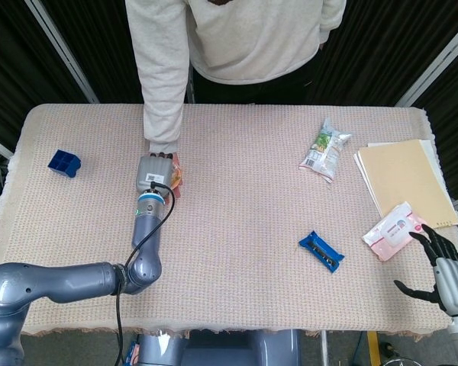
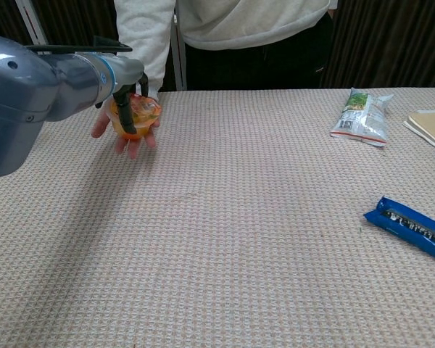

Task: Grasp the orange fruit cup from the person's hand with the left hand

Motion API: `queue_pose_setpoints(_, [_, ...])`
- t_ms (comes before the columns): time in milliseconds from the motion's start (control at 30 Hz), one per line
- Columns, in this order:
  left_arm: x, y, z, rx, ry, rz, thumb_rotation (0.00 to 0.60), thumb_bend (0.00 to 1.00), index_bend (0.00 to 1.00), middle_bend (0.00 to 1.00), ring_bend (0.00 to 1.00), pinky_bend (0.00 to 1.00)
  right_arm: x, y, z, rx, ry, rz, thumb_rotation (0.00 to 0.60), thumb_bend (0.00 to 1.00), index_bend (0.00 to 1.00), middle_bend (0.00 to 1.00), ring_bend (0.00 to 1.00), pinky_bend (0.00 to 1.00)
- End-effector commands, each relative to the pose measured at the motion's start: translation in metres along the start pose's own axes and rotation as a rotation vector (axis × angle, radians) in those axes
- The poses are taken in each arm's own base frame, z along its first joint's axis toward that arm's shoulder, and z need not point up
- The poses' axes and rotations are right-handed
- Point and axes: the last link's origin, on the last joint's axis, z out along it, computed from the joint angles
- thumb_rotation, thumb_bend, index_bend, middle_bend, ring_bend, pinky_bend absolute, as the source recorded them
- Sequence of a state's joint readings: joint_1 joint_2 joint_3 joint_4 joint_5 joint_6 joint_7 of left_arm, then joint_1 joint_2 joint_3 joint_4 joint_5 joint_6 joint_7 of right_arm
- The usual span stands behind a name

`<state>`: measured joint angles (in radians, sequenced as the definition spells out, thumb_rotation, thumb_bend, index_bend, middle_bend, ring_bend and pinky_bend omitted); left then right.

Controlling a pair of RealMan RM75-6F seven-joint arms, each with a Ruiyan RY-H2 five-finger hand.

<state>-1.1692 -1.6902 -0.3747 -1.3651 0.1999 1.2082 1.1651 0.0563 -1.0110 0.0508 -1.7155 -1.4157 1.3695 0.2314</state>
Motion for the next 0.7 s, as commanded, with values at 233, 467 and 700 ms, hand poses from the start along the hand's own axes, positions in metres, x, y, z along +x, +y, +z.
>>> queue_pose_setpoints(233, [0.015, -0.012, -0.019, -0.046, 0.086, -0.093, 0.600, 0.58, 0.79, 0.55, 0.51, 0.56, 0.001, 0.001, -0.001, -0.002, 0.009, -0.002, 0.600, 0.07, 0.14, 0.00, 0.00, 0.00])
queue_pose_setpoints(467, [0.017, -0.031, -0.062, -0.124, 0.103, -0.136, 0.600, 0.58, 0.79, 0.55, 0.51, 0.56, 0.002, 0.002, -0.001, -0.001, 0.017, -0.009, 0.600, 0.07, 0.14, 0.00, 0.00, 0.00])
queue_pose_setpoints(700, [-0.008, -0.065, -0.122, -0.215, 0.062, -0.117, 0.600, 0.58, 0.79, 0.55, 0.51, 0.56, 0.004, 0.001, -0.005, 0.001, 0.031, -0.016, 0.600, 0.07, 0.14, 0.00, 0.00, 0.00])
